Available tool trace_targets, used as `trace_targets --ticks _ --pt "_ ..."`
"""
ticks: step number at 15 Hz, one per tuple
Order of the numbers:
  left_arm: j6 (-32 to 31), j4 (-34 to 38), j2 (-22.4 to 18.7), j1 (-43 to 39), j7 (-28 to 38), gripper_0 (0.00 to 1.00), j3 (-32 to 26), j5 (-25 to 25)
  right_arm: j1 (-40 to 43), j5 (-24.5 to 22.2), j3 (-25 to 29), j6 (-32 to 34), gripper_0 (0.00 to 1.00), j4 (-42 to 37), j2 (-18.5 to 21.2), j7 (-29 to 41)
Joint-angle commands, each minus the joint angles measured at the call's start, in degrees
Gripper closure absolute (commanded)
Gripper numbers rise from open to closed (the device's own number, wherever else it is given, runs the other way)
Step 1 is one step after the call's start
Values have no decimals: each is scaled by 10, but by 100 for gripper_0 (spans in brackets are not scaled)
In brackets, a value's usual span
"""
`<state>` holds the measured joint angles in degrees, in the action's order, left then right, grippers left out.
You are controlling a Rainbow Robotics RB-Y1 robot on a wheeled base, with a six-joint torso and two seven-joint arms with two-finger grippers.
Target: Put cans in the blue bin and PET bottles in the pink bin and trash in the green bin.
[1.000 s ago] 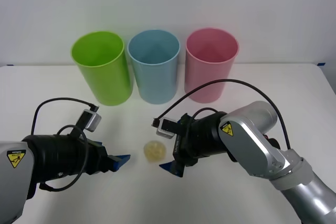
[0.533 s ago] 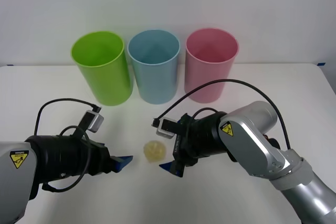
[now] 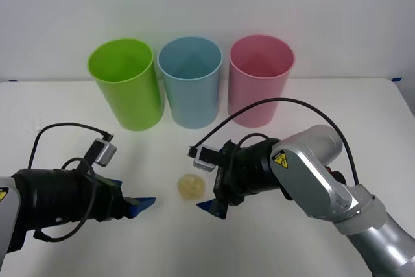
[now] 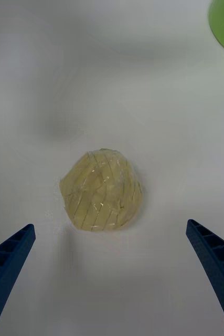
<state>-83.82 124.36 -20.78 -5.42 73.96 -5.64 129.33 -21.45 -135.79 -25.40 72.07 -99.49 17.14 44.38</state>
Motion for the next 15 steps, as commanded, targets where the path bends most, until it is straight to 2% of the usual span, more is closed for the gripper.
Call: trace_targets --ticks 1,10,13,15 --pt "2 0 -21 -9 -9 0 -13 -37 0 0 0 0 0 0 0 0" --pt "2 0 -25 -46 -87 0 -72 -109 0 0 0 0 0 0 0 0" --pt "2 0 -54 -54 -95 0 -80 -147 0 0 0 0 0 0 0 0" --pt "2 0 -59 -64 -123 0 -97 -178 0 0 0 0 0 0 0 0"
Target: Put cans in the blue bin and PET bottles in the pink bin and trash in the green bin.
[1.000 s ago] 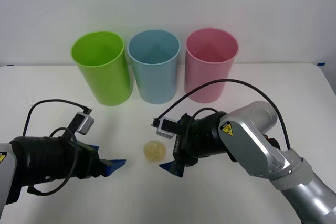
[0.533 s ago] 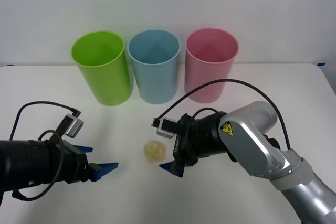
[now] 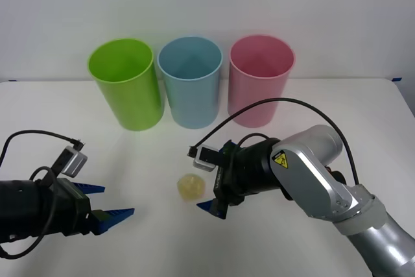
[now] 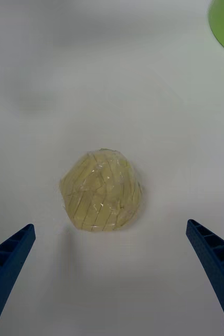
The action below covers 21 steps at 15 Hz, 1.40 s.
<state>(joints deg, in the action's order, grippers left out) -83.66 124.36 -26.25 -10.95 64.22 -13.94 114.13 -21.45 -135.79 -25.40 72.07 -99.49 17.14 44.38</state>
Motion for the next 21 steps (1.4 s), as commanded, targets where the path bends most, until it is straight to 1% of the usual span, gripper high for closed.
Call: trace_targets --ticks 1,8,13,16,17,19,21 --pt "0 0 -4 -15 -48 0 -22 -34 0 0 0 0 0 0 0 0" --pt "-2 0 -5 -58 -171 0 -66 -77 0 0 0 0 0 0 0 0" --pt "-2 0 -5 -84 -193 0 -94 -121 0 0 0 0 0 0 0 0" --pt "-1 0 -5 -97 -205 0 -108 -156 0 0 0 0 0 0 0 0" --pt "-2 0 -5 -102 -212 0 -113 -164 0 0 0 0 0 0 0 0" --pt "3 -1 -4 -114 -247 0 -118 -171 0 0 0 0 0 0 0 0" --pt "6 -3 -5 -124 -257 0 -129 -186 0 0 0 0 0 0 0 0"
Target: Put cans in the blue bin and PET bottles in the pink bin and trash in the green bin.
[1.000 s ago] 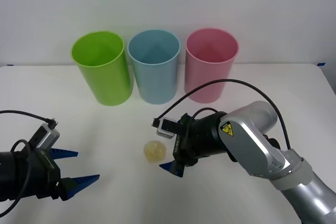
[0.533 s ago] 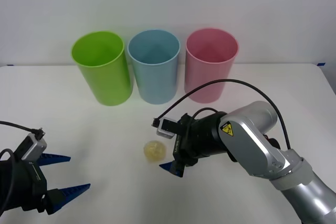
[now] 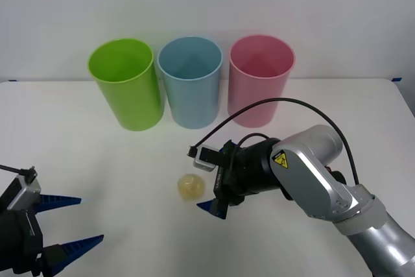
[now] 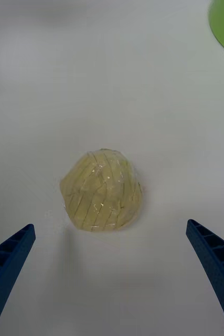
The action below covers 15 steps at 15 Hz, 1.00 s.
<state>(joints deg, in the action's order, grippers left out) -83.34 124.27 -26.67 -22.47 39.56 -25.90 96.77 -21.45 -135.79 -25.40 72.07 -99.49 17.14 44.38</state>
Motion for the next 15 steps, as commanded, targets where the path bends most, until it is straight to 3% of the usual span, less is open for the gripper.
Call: trace_targets --ticks 1,15 --pt "4 -2 0 -13 -26 0 -15 -16 0 0 0 0 0 0 0 0" --pt "24 -1 -2 -57 -68 0 -64 -77 0 0 0 0 0 0 0 0"
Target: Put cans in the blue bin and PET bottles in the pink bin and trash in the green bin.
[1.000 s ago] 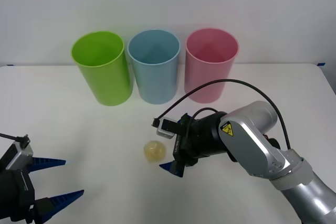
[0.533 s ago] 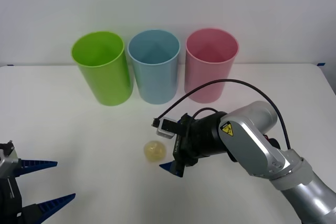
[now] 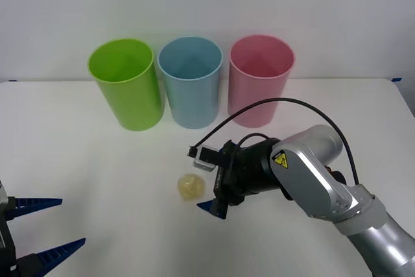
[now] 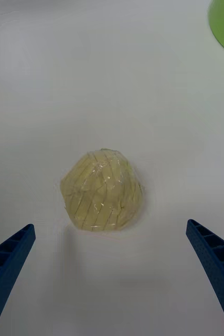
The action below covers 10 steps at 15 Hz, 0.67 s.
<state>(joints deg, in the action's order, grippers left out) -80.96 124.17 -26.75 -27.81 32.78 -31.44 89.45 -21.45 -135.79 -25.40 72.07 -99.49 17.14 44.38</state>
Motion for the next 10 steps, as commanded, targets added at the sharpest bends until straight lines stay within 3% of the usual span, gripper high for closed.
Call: trace_targets --ticks 1,5,10 --pt "0 0 -5 -4 -1 0 -12 -6 0 0 0 0 0 0 0 0" --pt "0 0 -38 -12 4 0 -27 -31 0 0 0 0 0 0 0 0" --pt "0 -2 -39 -19 57 0 -31 -55 0 0 0 0 0 0 0 0"
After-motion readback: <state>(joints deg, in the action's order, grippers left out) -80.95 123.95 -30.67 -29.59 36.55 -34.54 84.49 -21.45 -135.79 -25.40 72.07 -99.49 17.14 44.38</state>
